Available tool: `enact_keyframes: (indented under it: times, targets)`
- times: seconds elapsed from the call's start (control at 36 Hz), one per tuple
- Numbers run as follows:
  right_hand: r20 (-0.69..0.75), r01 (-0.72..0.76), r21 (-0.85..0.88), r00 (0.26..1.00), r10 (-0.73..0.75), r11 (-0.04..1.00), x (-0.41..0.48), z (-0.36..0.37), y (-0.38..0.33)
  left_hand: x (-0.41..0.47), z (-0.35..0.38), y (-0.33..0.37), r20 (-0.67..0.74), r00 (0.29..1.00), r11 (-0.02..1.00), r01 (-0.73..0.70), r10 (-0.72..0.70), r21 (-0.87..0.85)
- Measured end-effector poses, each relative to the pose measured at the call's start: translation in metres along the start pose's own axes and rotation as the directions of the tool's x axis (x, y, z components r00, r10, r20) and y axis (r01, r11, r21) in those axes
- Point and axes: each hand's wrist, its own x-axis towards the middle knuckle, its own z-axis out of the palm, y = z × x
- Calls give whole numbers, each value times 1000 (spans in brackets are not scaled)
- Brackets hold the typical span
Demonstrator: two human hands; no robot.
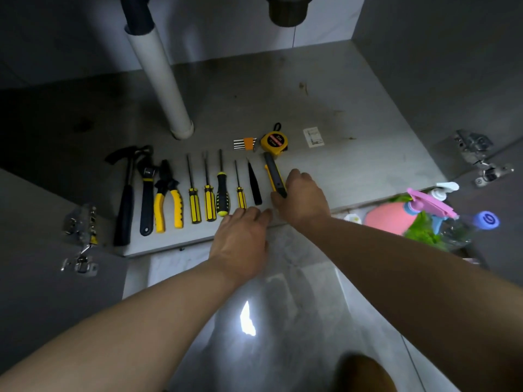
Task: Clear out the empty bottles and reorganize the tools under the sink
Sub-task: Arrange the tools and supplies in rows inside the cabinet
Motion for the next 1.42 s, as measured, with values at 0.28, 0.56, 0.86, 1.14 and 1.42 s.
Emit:
enact_keyframes:
  times: [0.28,0.56,0.86,1.14,1.42]
  targets:
    - [-102,-81,-21,992,79,996,-93,-21,116,-8,1,16,25,999,995,30,-32,94]
    - [103,-210,-125,969,223,970,-118,5,187,-11,9,36,34,994,983,102,-109,153]
    - [10,-226,19,974,226,974,-98,17,168,-36,48,75,-55,998,940,-7,-12,-341]
    - [463,-347,623,886,27,701,-101,4,135,-16,69,92,247,964,580,257,-98,-773]
    - [-38,-162,22,986,163,987,-45,-4,166,-13,57,62,453,873,264,487,-183,-832]
